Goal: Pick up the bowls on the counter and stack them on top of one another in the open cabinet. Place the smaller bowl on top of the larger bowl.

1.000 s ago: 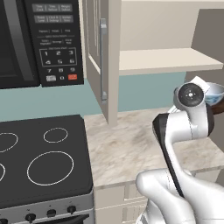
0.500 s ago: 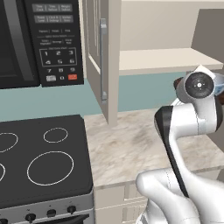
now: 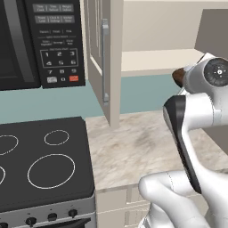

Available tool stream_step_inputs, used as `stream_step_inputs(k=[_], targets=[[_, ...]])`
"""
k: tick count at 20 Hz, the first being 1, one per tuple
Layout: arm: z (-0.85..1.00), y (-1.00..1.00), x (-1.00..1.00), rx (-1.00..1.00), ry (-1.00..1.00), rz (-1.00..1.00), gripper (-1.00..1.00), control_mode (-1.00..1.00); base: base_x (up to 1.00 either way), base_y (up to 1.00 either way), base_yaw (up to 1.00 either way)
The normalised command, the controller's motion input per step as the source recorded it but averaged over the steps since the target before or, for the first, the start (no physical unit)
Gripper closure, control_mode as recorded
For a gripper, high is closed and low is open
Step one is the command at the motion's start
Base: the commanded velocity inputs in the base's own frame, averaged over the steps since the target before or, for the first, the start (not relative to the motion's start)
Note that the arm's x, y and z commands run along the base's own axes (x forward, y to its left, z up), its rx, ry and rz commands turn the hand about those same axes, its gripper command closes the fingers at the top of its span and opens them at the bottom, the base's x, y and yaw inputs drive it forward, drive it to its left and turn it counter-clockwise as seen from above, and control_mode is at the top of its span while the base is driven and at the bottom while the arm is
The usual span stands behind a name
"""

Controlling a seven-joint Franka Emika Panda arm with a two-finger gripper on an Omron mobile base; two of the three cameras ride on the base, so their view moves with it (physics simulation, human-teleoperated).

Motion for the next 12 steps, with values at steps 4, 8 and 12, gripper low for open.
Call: stream_step_inputs(k=[4, 8, 12], targets=[[0.30, 0.07, -0.03, 0.00, -0.04, 0.13, 1.00, -1.00, 0.00, 0.00, 0.00], [0.21, 0.08, 0.00, 0.00, -0.05, 0.13, 1.00, -1.00, 0.00, 0.00, 0.00], [0.21, 0.10, 0.00, 0.00, -0.08, 0.12, 1.00, -1.00, 0.00, 0.00, 0.00]])
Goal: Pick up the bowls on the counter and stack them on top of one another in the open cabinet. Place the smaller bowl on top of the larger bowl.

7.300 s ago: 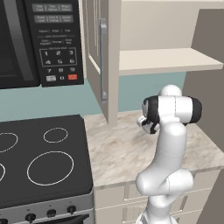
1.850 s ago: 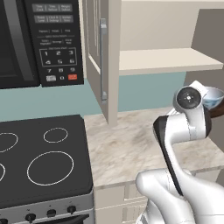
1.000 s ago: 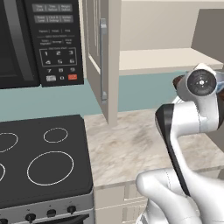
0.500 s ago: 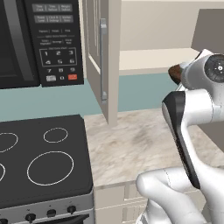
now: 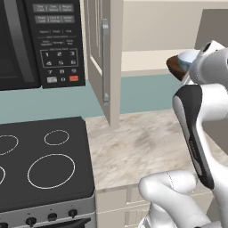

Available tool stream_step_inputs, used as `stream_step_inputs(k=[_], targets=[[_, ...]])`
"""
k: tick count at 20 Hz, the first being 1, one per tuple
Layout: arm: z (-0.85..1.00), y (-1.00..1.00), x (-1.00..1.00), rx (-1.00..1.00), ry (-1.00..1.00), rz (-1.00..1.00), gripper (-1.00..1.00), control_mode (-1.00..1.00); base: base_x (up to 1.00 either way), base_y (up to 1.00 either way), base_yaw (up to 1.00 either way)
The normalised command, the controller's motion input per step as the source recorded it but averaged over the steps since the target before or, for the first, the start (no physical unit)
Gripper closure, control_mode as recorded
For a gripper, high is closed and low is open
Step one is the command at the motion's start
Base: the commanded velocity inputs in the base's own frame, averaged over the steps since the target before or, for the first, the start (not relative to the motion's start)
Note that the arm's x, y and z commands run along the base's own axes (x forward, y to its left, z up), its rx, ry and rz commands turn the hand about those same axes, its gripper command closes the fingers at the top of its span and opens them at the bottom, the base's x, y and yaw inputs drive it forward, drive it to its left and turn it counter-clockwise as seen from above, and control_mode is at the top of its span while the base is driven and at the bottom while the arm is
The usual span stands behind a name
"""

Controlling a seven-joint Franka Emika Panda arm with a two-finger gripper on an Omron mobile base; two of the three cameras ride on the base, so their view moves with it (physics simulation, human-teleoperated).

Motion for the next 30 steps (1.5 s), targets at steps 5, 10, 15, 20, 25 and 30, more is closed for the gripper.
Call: stream_step_inputs(k=[5, 10, 15, 20, 25, 30], targets=[[0.18, 0.10, 0.00, 0.00, -0.09, 0.11, 1.00, -1.00, 0.00, 0.00, 0.00], [0.15, 0.08, 0.00, 0.00, -0.07, 0.12, 1.00, -1.00, 0.00, 0.00, 0.00], [0.08, 0.10, 0.00, -0.01, -0.02, 0.11, 1.00, -1.00, 0.00, 0.00, 0.00], [-0.03, 0.15, 0.00, -0.05, 0.00, 0.11, 1.00, -1.00, 0.00, 0.00, 0.00], [0.00, 0.09, 0.00, -0.02, 0.00, 0.12, 1.00, -1.00, 0.00, 0.00, 0.00], [0.00, 0.11, 0.05, -0.04, 0.02, 0.11, 1.00, -1.00, 0.00, 0.00, 0.00]])
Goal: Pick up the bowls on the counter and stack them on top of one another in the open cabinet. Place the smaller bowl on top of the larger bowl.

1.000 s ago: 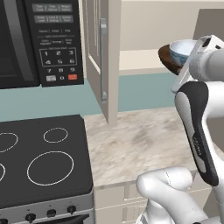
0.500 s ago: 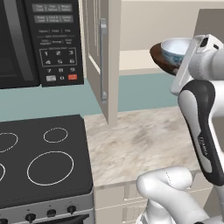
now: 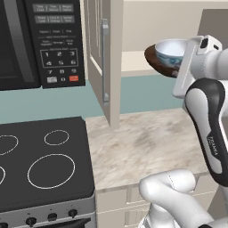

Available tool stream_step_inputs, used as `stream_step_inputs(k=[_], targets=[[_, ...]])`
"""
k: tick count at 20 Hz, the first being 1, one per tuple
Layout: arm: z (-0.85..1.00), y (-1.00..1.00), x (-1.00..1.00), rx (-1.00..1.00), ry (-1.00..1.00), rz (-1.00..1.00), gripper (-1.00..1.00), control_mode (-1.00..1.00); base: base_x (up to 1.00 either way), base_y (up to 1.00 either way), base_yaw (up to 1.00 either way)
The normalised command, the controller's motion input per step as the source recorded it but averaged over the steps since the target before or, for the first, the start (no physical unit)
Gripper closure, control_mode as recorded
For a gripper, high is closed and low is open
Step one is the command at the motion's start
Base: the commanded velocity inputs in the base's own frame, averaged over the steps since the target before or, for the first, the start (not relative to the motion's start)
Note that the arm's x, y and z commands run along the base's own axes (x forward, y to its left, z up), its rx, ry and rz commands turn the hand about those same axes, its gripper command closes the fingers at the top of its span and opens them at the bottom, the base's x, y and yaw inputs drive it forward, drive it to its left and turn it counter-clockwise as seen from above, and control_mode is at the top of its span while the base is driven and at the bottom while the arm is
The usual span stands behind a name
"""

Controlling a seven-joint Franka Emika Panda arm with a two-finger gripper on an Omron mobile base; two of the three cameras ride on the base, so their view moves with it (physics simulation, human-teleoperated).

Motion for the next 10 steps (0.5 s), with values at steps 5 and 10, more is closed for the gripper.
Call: stream_step_inputs(k=[5, 10], targets=[[0.00, 0.13, 0.15, -0.05, 0.02, 0.08, 1.00, -1.00, 0.00, 0.00, 0.00], [0.00, 0.09, 0.25, -0.01, 0.01, 0.07, 1.00, -1.00, 0.00, 0.00, 0.00]])
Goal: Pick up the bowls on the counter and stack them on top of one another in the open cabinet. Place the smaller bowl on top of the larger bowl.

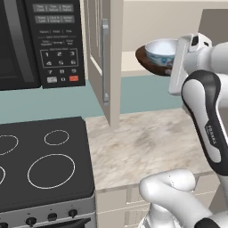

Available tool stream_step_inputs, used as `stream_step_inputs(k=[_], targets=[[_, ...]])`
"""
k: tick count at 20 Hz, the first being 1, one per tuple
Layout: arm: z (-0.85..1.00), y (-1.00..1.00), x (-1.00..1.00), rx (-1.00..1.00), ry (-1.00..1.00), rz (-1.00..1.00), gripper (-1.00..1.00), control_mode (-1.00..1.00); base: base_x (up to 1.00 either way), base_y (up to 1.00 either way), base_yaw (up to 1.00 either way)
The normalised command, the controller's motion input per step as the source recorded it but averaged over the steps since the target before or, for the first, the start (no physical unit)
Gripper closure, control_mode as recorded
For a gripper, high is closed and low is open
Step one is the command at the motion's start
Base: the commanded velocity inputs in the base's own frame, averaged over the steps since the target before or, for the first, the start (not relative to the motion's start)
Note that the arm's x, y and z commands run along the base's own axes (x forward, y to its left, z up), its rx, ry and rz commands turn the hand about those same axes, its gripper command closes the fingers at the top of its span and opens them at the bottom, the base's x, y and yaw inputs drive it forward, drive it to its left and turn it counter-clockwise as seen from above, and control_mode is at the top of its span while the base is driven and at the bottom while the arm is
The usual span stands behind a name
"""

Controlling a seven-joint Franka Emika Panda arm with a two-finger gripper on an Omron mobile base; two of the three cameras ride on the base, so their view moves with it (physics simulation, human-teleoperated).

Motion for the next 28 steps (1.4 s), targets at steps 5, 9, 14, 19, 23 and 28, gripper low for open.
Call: stream_step_inputs(k=[5, 9, 14, 19, 23, 28], targets=[[0.00, 0.01, 0.23, 0.00, 0.00, 0.07, 1.00, -1.00, 0.00, 0.00, 0.00], [0.00, 0.00, 0.16, 0.00, 0.00, 0.06, 1.00, -1.00, 0.00, 0.00, 0.00], [0.00, 0.00, 0.18, 0.00, 0.00, 0.05, 1.00, -1.00, 0.00, 0.00, 0.00], [0.00, 0.00, 0.18, 0.00, 0.00, 0.04, 1.00, -1.00, 0.00, 0.00, 0.00], [0.01, 0.00, 0.16, 0.00, 0.00, 0.03, 1.00, -1.00, 0.00, 0.00, 0.00], [0.00, 0.00, 0.15, 0.00, 0.00, 0.03, 1.00, -1.00, 0.00, 0.00, 0.00]])
